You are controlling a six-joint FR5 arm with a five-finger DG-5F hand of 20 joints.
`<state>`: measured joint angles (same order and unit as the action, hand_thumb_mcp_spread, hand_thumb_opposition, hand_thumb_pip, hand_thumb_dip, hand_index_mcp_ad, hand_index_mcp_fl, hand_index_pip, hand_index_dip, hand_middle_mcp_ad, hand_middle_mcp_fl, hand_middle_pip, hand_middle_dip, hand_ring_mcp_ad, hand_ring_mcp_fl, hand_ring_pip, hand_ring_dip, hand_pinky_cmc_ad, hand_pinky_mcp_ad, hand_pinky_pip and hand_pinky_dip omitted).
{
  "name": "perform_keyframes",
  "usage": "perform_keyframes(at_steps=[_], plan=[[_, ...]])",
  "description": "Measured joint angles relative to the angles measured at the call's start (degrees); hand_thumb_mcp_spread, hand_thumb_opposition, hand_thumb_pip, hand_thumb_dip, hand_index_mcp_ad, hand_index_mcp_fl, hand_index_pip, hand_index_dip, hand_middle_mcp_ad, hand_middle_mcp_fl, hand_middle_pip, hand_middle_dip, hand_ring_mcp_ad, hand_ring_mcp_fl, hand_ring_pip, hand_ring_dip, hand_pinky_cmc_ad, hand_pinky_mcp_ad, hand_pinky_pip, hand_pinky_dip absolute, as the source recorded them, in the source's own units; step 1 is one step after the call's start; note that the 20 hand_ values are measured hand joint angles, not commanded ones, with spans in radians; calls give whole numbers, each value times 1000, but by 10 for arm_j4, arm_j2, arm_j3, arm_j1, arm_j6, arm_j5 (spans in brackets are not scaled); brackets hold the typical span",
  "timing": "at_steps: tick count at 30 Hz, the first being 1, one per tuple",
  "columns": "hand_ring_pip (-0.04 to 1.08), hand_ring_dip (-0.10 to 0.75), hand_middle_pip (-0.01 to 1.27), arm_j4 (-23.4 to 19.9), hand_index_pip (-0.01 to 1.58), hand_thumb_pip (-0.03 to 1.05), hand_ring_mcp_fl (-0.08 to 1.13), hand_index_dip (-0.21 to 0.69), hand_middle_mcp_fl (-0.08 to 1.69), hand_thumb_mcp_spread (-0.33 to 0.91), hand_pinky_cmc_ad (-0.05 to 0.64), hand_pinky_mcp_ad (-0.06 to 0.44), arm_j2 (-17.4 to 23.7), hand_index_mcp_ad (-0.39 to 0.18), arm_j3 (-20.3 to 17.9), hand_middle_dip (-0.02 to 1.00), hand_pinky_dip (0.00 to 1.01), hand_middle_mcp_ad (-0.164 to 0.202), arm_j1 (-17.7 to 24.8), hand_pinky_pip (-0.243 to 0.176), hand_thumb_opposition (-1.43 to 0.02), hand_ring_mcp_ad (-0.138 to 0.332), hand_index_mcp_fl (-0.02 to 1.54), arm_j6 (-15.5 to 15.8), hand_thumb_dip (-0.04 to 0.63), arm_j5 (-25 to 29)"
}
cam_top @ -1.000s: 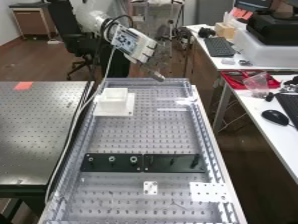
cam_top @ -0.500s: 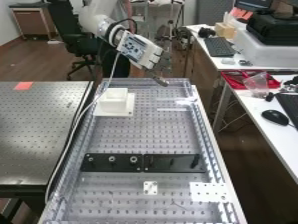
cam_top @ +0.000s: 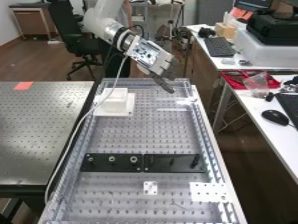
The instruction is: Grab the chopstick and place it in the clear container
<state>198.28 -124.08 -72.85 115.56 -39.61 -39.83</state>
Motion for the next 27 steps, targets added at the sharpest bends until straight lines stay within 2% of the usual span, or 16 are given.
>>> perform_keyframes(at_steps=[4, 14, 27], plan=[[77, 443, 606, 21, 1089, 499, 991, 49, 1011, 731, 487, 253, -14, -38, 21, 693, 180, 21, -7, 110, -1051, 19, 866, 10, 284, -15], [73, 443, 604, 99, 1087, 499, 1000, 49, 1075, 698, 482, 250, -46, -45, 74, 649, 180, 26, -22, 110, -1084, 21, 874, 3, 284, -44], [72, 443, 606, 125, 1066, 499, 1000, 52, 1073, 698, 476, 250, -63, -51, 100, 644, 180, 28, -22, 110, -1084, 23, 887, 8, 284, -47]])
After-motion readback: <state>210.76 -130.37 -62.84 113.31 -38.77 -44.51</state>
